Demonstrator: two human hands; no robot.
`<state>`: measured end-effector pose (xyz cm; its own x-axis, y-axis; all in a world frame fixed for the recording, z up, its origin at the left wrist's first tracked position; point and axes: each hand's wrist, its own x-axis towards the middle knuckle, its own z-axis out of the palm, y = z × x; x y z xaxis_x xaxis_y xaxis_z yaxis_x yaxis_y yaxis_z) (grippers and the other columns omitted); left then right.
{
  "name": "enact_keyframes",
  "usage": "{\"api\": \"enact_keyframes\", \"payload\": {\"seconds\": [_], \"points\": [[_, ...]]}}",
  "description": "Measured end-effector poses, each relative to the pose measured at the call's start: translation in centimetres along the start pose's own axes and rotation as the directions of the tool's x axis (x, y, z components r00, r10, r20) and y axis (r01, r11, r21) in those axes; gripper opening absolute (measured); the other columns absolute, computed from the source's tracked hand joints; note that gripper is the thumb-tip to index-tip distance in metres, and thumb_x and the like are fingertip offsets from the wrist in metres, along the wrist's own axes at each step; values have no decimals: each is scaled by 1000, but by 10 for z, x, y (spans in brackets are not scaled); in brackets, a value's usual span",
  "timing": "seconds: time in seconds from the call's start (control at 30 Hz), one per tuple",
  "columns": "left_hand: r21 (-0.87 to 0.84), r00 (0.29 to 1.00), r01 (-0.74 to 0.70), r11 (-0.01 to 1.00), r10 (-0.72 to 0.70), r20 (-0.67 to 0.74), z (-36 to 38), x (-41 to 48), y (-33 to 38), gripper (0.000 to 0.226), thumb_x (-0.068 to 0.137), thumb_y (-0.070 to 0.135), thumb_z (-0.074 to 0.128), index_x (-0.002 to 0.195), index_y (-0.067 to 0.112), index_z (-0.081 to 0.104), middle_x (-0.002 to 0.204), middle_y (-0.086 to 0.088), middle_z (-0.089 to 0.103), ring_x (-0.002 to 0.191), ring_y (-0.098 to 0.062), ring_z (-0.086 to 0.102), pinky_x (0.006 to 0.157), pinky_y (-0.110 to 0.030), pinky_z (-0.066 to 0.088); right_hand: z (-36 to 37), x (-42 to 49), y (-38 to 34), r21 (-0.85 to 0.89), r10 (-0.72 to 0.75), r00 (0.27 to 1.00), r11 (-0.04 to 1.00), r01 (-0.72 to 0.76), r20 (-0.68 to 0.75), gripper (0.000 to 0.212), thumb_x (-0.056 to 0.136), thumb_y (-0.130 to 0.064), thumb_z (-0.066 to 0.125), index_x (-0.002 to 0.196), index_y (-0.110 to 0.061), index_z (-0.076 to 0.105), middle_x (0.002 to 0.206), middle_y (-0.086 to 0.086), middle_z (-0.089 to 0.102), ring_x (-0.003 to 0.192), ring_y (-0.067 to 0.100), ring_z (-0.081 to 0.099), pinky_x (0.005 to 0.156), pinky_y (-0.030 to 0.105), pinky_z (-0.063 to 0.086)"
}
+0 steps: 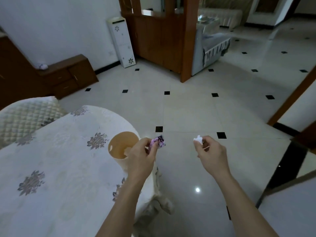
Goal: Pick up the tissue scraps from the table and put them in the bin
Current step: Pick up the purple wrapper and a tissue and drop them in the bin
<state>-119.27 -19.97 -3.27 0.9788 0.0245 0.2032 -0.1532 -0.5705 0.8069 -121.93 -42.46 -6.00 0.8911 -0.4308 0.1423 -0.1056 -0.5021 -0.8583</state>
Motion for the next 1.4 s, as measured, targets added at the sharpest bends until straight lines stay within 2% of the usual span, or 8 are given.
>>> {"api": "enact_keyframes", "payload": {"seconds": [0.2,0.43,0.63,0.8,1.0,1.13,1.23,1.4], "points": [[49,999,22,999,-20,-25,40,46,9,29,94,39,58,72,20,59,60,2,57,58,-13,52,52,-24,35,-11,50,20,-27,-9,1000,1000,9,1,35,93,-52,54,72,-25,59,61,-7,62,58,14,65,60,36,52],[9,996,78,997,-78,-49,88,132,10,27,94,39,58,76,20,63,61,4,57,57,-16,52,55,-33,41,11,144,30,-34,-21,998,999,22,53,35,94,-49,55,72,-22,59,60,-3,62,59,17,66,60,39,53],[-24,993,100,995,-101,-56,129,236,14,31,95,34,59,74,12,60,62,-5,57,57,-20,49,58,-37,42,45,257,22,-129,-100,987,985,117,126,36,93,-51,54,68,-25,54,64,-16,61,58,8,59,51,17,41],[-16,985,126,992,-127,-114,141,317,15,30,95,34,59,72,15,59,60,2,54,57,-18,47,59,-37,43,70,339,7,-113,-116,982,985,133,149,39,95,-51,52,68,-22,55,57,-8,57,53,12,53,53,31,45],[15,970,163,986,-158,-183,132,372,-2,30,96,33,58,72,15,59,60,2,54,56,-16,48,56,-33,40,116,392,-5,-64,-143,959,985,163,246,38,95,-50,53,69,-22,57,57,-6,58,54,13,54,55,33,47],[35,934,250,968,-231,-274,115,389,-30,31,96,37,57,73,16,59,60,2,55,54,-12,46,52,-23,34,165,421,-23,-28,-205,909,973,230,364,38,94,-49,55,68,-21,55,56,-5,57,54,12,53,54,32,46],[3,876,357,934,-334,-350,97,394,-52,32,95,38,57,70,19,56,56,7,48,53,-10,43,52,-25,31,211,438,-42,18,-257,836,958,285,484,38,91,-51,54,69,-21,54,56,-8,57,56,12,53,55,31,45],[-57,691,520,852,-460,-558,60,397,-83,33,94,39,58,67,20,54,55,4,50,52,-13,46,53,-35,40,296,454,-84,151,-386,636,908,392,668,37,92,-50,55,68,-22,53,65,-10,59,59,13,54,56,33,46]]}}
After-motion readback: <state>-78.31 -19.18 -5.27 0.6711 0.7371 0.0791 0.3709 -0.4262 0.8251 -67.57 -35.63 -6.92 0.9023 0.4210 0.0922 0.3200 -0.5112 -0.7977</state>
